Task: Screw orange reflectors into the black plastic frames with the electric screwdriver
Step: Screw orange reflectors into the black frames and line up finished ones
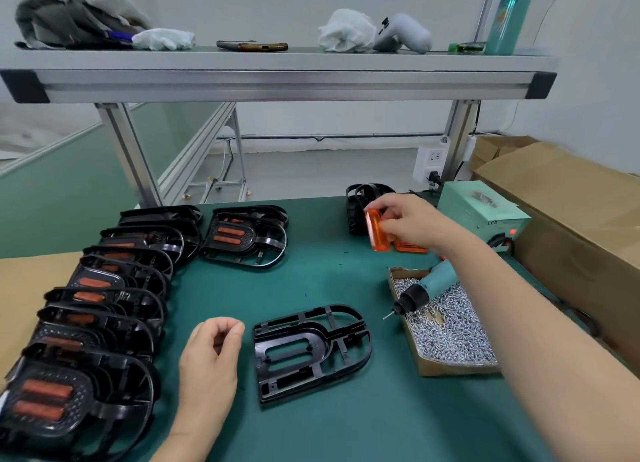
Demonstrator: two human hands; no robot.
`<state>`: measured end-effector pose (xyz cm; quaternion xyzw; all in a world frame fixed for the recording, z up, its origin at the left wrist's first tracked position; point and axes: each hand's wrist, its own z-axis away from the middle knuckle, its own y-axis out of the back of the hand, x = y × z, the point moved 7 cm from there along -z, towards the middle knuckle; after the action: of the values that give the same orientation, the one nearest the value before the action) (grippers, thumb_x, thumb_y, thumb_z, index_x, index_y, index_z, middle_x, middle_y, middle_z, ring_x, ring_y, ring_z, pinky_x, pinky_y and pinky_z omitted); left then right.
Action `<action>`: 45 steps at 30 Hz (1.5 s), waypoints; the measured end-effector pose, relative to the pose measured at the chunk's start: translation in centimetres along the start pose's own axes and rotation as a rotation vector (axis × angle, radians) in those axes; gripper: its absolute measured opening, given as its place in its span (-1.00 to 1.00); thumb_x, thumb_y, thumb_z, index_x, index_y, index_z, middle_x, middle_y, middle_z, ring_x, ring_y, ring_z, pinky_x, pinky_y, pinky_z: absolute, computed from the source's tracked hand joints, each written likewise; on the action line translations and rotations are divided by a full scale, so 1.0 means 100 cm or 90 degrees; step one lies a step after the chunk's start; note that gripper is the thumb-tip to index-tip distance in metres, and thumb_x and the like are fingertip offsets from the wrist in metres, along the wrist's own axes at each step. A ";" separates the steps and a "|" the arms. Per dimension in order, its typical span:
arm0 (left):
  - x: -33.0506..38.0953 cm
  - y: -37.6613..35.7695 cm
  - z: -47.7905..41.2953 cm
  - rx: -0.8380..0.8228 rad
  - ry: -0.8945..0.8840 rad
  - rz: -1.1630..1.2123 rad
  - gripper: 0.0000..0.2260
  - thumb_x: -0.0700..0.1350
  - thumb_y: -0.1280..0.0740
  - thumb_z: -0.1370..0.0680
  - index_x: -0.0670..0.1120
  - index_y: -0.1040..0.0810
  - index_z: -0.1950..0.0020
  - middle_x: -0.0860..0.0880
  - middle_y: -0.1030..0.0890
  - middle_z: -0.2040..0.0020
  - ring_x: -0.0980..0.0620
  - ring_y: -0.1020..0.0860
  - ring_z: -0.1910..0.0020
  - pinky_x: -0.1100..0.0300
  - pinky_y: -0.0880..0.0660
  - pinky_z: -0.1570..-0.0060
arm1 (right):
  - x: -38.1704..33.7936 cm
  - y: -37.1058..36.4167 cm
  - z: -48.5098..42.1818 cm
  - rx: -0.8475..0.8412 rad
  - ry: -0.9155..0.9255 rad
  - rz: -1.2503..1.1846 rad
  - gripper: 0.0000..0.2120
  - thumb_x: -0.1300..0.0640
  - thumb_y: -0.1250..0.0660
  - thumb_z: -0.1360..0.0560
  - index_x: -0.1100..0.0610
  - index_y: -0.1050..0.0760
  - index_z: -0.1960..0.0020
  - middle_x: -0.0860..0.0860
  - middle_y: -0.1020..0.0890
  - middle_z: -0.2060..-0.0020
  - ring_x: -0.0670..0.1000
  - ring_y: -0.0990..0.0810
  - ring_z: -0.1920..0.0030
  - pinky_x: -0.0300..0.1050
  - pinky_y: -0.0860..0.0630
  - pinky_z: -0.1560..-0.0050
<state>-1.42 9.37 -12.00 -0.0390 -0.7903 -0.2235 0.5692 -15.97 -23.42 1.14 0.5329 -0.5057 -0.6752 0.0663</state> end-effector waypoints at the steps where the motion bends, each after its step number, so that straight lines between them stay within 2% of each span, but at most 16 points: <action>1: 0.001 0.000 0.000 0.000 0.003 0.003 -0.79 -0.19 -0.38 -0.58 0.08 -0.58 0.20 0.02 -0.62 0.14 0.17 -0.55 0.14 0.51 -0.38 0.19 | -0.014 -0.009 0.009 -0.024 0.011 -0.085 -0.72 0.36 -0.29 -0.49 0.10 -0.60 -0.12 0.08 -0.66 0.28 0.02 -0.60 0.28 -0.14 -0.48 0.26; 3: 0.003 -0.001 0.001 0.002 0.005 0.009 -0.80 -0.19 -0.38 -0.58 0.07 -0.58 0.19 0.00 -0.62 0.14 0.18 -0.55 0.14 0.52 -0.38 0.19 | -0.036 -0.025 0.027 -0.056 0.027 -0.215 -0.79 0.42 -0.29 -0.52 0.23 -0.61 -0.08 0.09 -0.65 0.35 -0.02 -0.59 0.38 -0.22 -0.46 0.42; 6: 0.005 0.000 0.001 0.003 0.004 0.003 -0.80 -0.20 -0.37 -0.58 0.06 -0.58 0.18 -0.01 -0.61 0.13 0.19 -0.54 0.13 0.52 -0.38 0.16 | -0.058 -0.048 0.051 -0.073 0.012 -0.319 -0.90 0.42 -0.32 -0.55 0.33 -0.59 -0.03 0.11 -0.66 0.37 -0.07 -0.61 0.44 -0.28 -0.46 0.49; 9: 0.004 0.000 0.001 0.002 0.008 0.001 -0.81 -0.19 -0.37 -0.58 0.06 -0.58 0.17 0.00 -0.62 0.12 0.18 -0.55 0.13 0.45 -0.41 0.12 | -0.065 -0.071 0.071 -0.067 -0.040 -0.369 -0.89 0.45 -0.31 -0.52 0.28 -0.55 0.08 0.17 -0.65 0.37 -0.05 -0.61 0.48 -0.29 -0.42 0.55; 11: 0.004 0.000 0.001 -0.002 0.013 0.007 -0.82 -0.19 -0.37 -0.58 0.05 -0.58 0.17 -0.01 -0.62 0.12 0.16 -0.56 0.13 0.30 -0.46 0.06 | -0.065 -0.085 0.081 -0.060 -0.070 -0.391 -0.86 0.45 -0.30 -0.49 0.25 -0.51 0.13 0.19 -0.64 0.39 -0.03 -0.60 0.50 -0.28 -0.41 0.57; 14: 0.007 0.000 0.002 -0.004 0.037 0.038 -0.85 -0.21 -0.36 -0.59 -0.01 -0.58 0.15 -0.03 -0.63 0.13 -0.02 -0.58 0.09 0.11 -0.49 0.02 | -0.057 -0.103 0.089 -0.048 -0.119 -0.404 -0.87 0.44 -0.28 -0.46 0.25 -0.48 0.15 0.18 -0.64 0.43 0.00 -0.60 0.51 -0.26 -0.42 0.57; 17: 0.018 0.002 0.011 -0.024 0.070 0.135 -0.89 -0.22 -0.38 -0.58 -0.05 -0.62 0.12 -0.03 -0.68 0.10 -0.10 -0.63 0.03 0.22 -0.49 0.01 | -0.047 -0.114 0.095 -0.019 -0.145 -0.382 -0.89 0.41 -0.28 -0.43 0.24 -0.49 0.14 0.15 -0.65 0.45 0.05 -0.61 0.48 -0.22 -0.44 0.54; 19: 0.033 -0.004 0.020 -0.116 0.082 0.218 -0.91 -0.21 -0.41 -0.56 -0.07 -0.66 0.12 0.07 -0.70 -0.03 0.03 -0.64 -0.08 0.33 -0.48 -0.06 | -0.043 -0.119 0.097 0.003 -0.148 -0.374 -0.89 0.40 -0.28 -0.42 0.24 -0.49 0.13 0.13 -0.66 0.45 0.07 -0.63 0.47 -0.21 -0.44 0.54; 20: 0.040 -0.010 0.024 -0.186 0.089 0.244 -0.92 -0.19 -0.44 -0.55 -0.07 -0.67 0.15 0.11 -0.68 -0.10 0.08 -0.62 -0.16 0.31 -0.46 -0.12 | -0.041 -0.121 0.097 0.013 -0.150 -0.376 -0.89 0.40 -0.28 -0.42 0.24 -0.49 0.12 0.13 -0.66 0.45 0.07 -0.64 0.46 -0.21 -0.44 0.54; 23: 0.056 -0.022 0.035 -0.350 0.125 0.295 -0.92 -0.15 -0.46 -0.49 -0.07 -0.66 0.20 0.05 -0.68 -0.17 0.04 -0.57 -0.29 0.08 -0.46 -0.26 | -0.040 -0.126 0.100 0.038 -0.159 -0.395 -0.91 0.38 -0.30 -0.44 0.23 -0.48 0.12 0.12 -0.66 0.44 0.08 -0.66 0.44 -0.20 -0.45 0.54; 26: 0.062 -0.023 0.036 -0.373 0.151 0.311 -0.84 -0.26 -0.41 -0.56 -0.09 -0.66 0.20 -0.07 -0.69 -0.13 -0.05 -0.66 -0.15 0.11 -0.58 -0.13 | -0.042 -0.132 0.103 0.039 -0.167 -0.424 -0.93 0.36 -0.32 -0.45 0.23 -0.46 0.12 0.13 -0.66 0.44 0.04 -0.64 0.47 -0.23 -0.42 0.57; 29: 0.059 -0.023 0.035 -0.355 0.166 0.300 -0.92 -0.27 -0.39 -0.55 -0.20 -0.64 0.13 -0.16 -0.71 0.00 -0.06 -0.69 -0.02 0.15 -0.61 -0.08 | -0.045 -0.137 0.107 0.019 -0.172 -0.433 -0.92 0.36 -0.31 -0.45 0.25 -0.45 0.09 0.14 -0.67 0.41 0.05 -0.62 0.47 -0.22 -0.40 0.56; 36: 0.056 -0.026 0.035 -0.351 0.191 0.315 -0.95 -0.27 -0.39 -0.56 -0.23 -0.62 0.09 -0.18 -0.72 0.02 -0.08 -0.70 0.00 0.13 -0.61 -0.09 | -0.050 -0.135 0.111 -0.002 -0.175 -0.456 -0.91 0.37 -0.29 -0.48 0.27 -0.44 0.03 0.10 -0.66 0.43 0.02 -0.62 0.47 -0.22 -0.40 0.56; 45: 0.060 -0.021 0.032 -0.352 0.184 0.319 -0.94 -0.29 -0.37 -0.56 -0.26 -0.61 0.09 -0.13 -0.72 0.10 -0.03 -0.70 0.05 0.21 -0.61 -0.02 | -0.055 -0.138 0.118 -0.036 -0.172 -0.528 -0.94 0.37 -0.28 -0.57 0.31 -0.44 -0.03 0.05 -0.65 0.45 -0.03 -0.61 0.49 -0.27 -0.43 0.54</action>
<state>-7.01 7.64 -7.98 -0.3506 -0.5779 -0.2852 0.6795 -16.74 -6.10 -6.54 0.5958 -0.2343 -0.7221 -0.2622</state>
